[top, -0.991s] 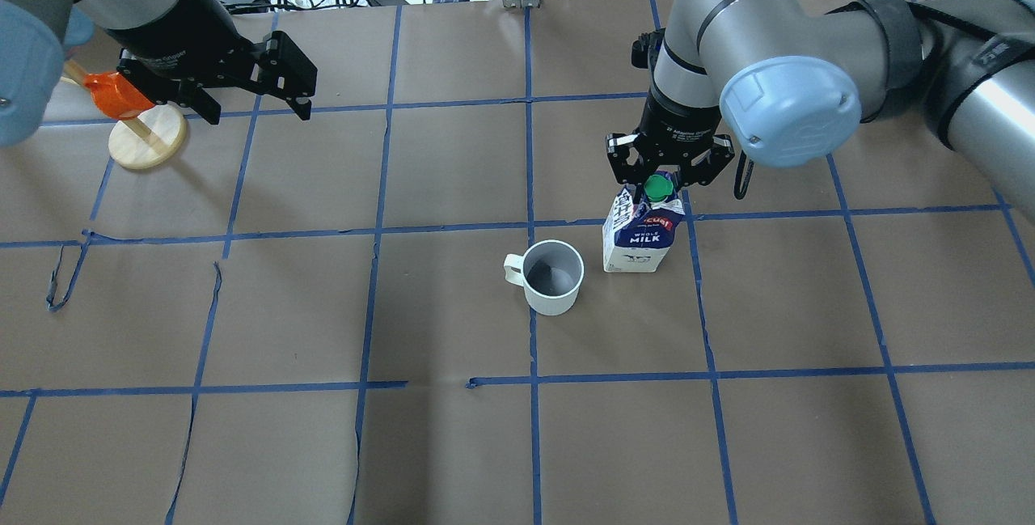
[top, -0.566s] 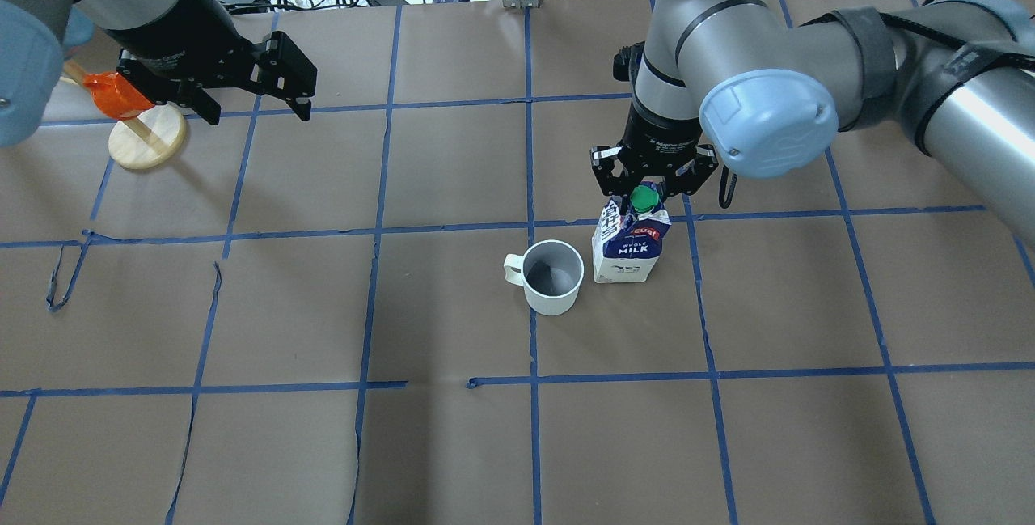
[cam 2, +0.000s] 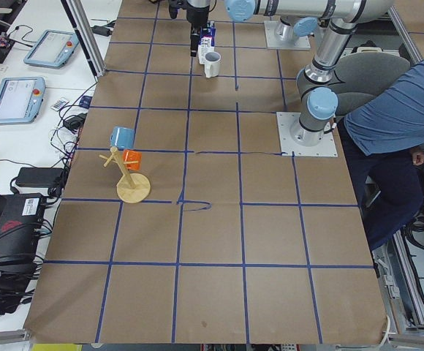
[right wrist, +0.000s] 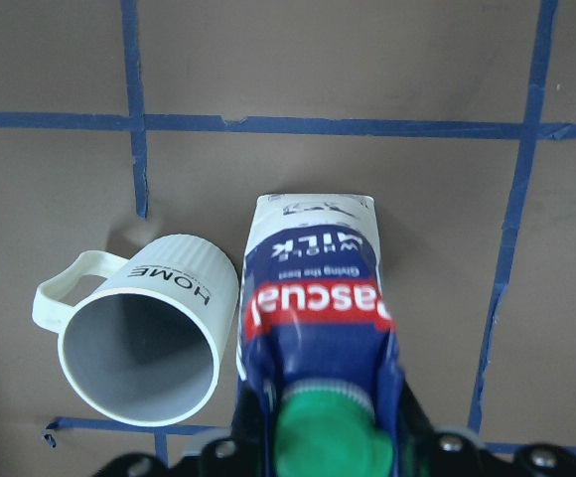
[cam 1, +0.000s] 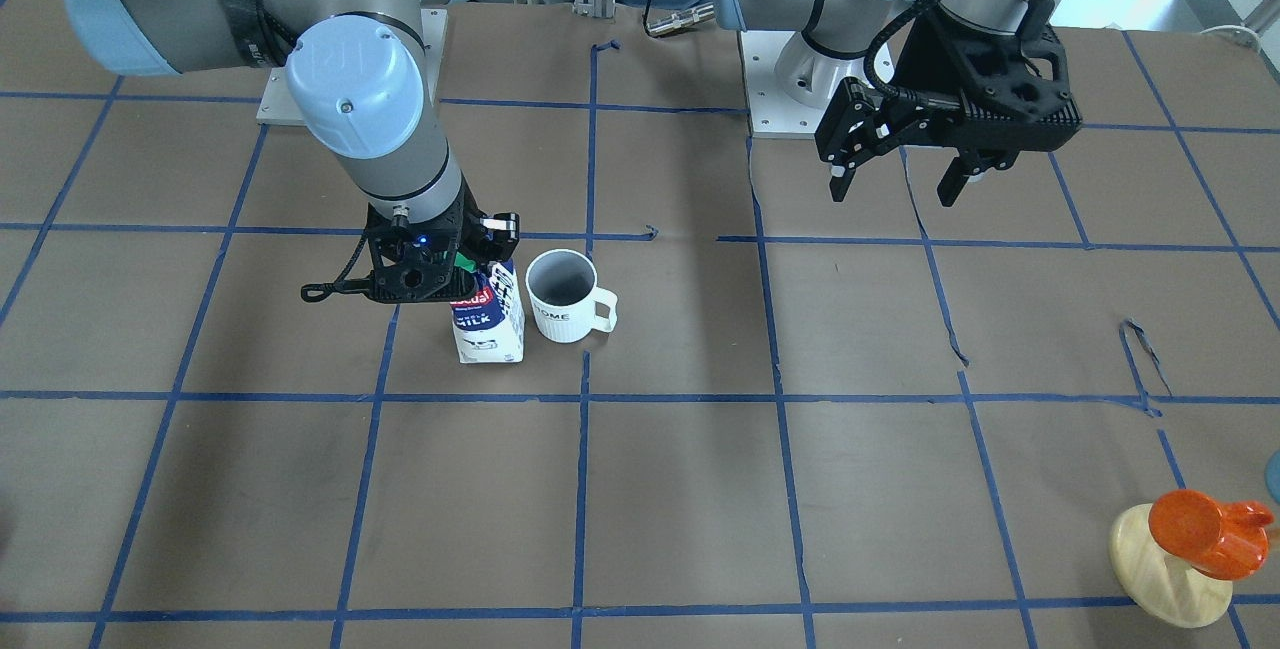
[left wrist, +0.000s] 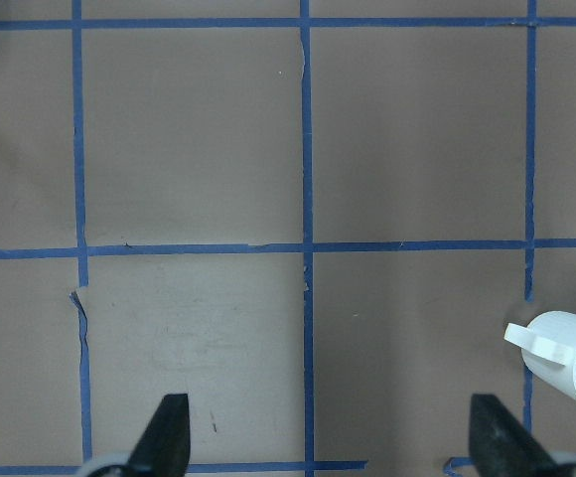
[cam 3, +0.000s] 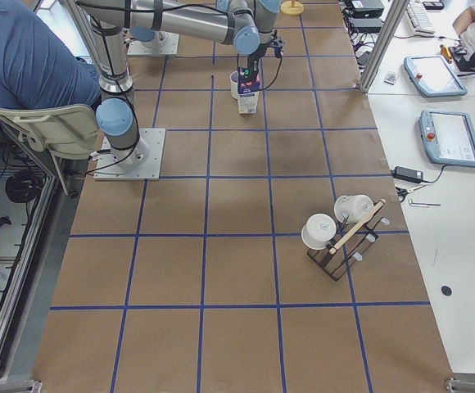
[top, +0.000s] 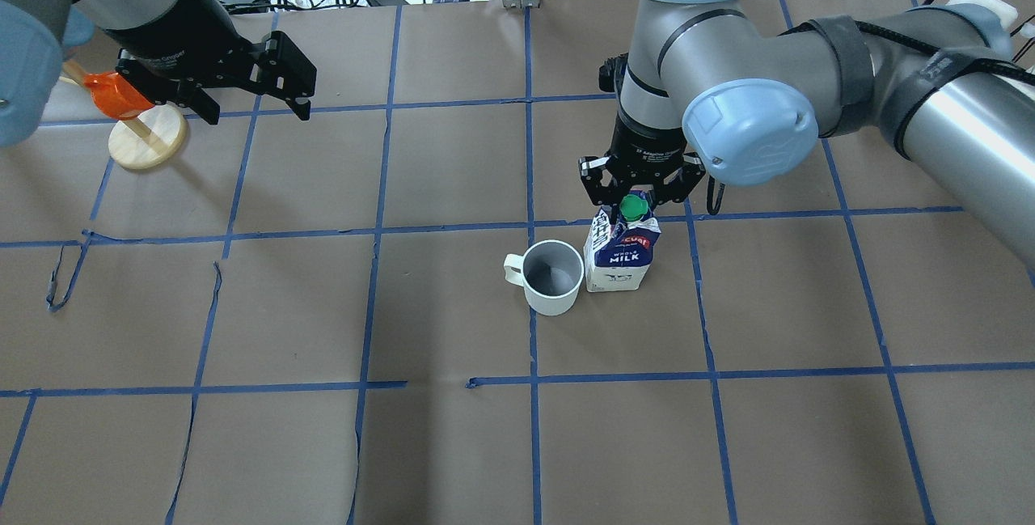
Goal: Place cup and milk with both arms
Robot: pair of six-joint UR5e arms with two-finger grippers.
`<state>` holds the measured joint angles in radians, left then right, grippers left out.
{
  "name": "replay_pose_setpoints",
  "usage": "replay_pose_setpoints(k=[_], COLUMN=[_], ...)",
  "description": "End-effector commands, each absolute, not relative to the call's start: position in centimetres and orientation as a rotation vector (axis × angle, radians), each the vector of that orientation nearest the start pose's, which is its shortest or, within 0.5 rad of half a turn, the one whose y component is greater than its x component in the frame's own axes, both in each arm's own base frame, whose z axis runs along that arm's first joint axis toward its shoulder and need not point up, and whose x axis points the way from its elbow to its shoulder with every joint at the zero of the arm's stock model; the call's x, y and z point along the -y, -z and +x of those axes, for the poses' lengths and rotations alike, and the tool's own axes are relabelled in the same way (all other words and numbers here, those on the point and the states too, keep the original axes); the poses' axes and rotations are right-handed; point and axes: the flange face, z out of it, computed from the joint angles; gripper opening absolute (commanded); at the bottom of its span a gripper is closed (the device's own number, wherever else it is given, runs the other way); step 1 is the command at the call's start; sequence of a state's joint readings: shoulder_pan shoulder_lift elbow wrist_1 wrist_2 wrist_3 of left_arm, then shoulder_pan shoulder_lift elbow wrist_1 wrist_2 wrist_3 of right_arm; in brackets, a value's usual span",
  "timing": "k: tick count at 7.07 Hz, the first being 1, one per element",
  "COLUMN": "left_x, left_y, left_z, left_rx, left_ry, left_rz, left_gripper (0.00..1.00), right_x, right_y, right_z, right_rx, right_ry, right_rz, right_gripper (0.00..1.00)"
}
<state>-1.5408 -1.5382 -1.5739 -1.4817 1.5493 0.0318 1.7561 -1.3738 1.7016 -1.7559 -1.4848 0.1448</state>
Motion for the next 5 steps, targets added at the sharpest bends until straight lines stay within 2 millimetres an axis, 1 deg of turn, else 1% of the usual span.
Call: replay_pose_setpoints(k=[1, 2, 3, 4, 5], left_x=[49.3, 49.3, 49.3, 49.3, 49.3], left_y=[-51.2, -51.2, -51.2, -51.2, -51.2], left_z=[-12.0, -12.0, -12.0, -12.0, -12.0], left_rx=[-3.154, -3.154, -3.154, -3.154, -3.154], left_ry=[0.187, 0.187, 0.187, 0.187, 0.187], left_rz=[0.004, 0.004, 0.004, 0.002, 0.004], left_gripper=[1.0, 1.0, 1.0, 1.0, 1.0], right_x=[50.5, 50.9, 51.3, 52.1, 52.4], right_y=[-34.0, -34.8, -36.3, -38.0, -39.8], right_z=[23.8, 23.8, 23.5, 22.3, 22.0], right_rx=[-3.07, -3.071, -3.082, -3.081, -3.084], right_ry=[-0.238, -0.207, -0.165, -0.123, -0.075], right_rz=[-0.056, -0.058, -0.056, -0.03, -0.022], right_gripper=[0.88, 1.0, 1.0, 1.0, 1.0])
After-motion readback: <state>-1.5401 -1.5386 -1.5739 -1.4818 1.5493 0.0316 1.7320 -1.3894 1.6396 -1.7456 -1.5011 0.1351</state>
